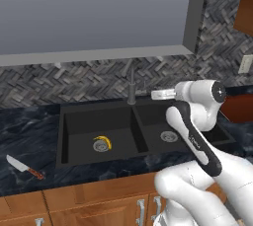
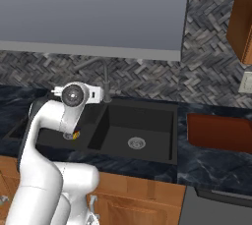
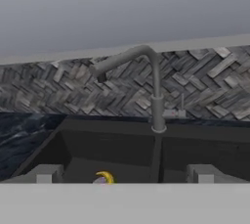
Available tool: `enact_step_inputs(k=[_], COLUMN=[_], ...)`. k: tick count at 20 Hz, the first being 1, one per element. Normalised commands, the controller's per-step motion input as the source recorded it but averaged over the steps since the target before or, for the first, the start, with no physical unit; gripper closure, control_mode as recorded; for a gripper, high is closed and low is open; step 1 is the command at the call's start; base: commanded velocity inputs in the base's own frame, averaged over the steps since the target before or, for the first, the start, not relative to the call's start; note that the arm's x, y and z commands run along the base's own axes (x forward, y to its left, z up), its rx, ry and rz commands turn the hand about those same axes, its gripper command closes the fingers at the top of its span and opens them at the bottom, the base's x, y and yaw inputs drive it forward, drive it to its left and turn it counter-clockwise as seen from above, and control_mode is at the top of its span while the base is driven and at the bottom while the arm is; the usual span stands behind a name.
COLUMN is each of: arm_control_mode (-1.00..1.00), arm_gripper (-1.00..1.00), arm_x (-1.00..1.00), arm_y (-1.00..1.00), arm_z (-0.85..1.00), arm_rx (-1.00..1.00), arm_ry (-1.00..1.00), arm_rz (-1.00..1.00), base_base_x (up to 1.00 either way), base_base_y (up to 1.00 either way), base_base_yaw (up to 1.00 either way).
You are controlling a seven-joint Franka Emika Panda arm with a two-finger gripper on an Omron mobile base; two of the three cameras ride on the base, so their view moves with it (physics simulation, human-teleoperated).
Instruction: Pick up all produce items and place them in the sink. Turn on the sink faucet to wash them. Then turn the sink off and put them in the tray.
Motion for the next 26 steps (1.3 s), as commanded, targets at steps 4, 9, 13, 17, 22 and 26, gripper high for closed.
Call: enact_step_inputs(k=[4, 9, 13, 17, 22, 26], arm_control_mode=[-1.00, -1.00, -1.00, -1.00, -1.00, -1.00], arm_gripper=[-1.00, -1.00, -1.00, -1.00, -1.00, -1.00], arm_x=[0.38, 0.85, 0.91, 0.62, 0.49, 0.43], arm_y=[-0.64, -0.37, -0.17, -0.20, -0.27, -0.19], arm_z=[0.04, 0.08, 0.07, 0.00, -0.06, -0.14], arm_rx=[0.01, 0.01, 0.00, 0.00, 0.00, 0.00], arm_ry=[-0.07, 0.00, 0.04, 0.09, 0.16, 0.17], arm_rz=[0.03, 0.03, 0.02, 0.03, 0.02, 0.00], base_base_x=[0.00, 0.00, 0.00, 0.00, 0.00, 0.00], base_base_y=[0.00, 0.00, 0.00, 0.00, 0.00, 0.00], base_base_yaw=[0.00, 0.00, 0.00, 0.00, 0.00, 0.00])
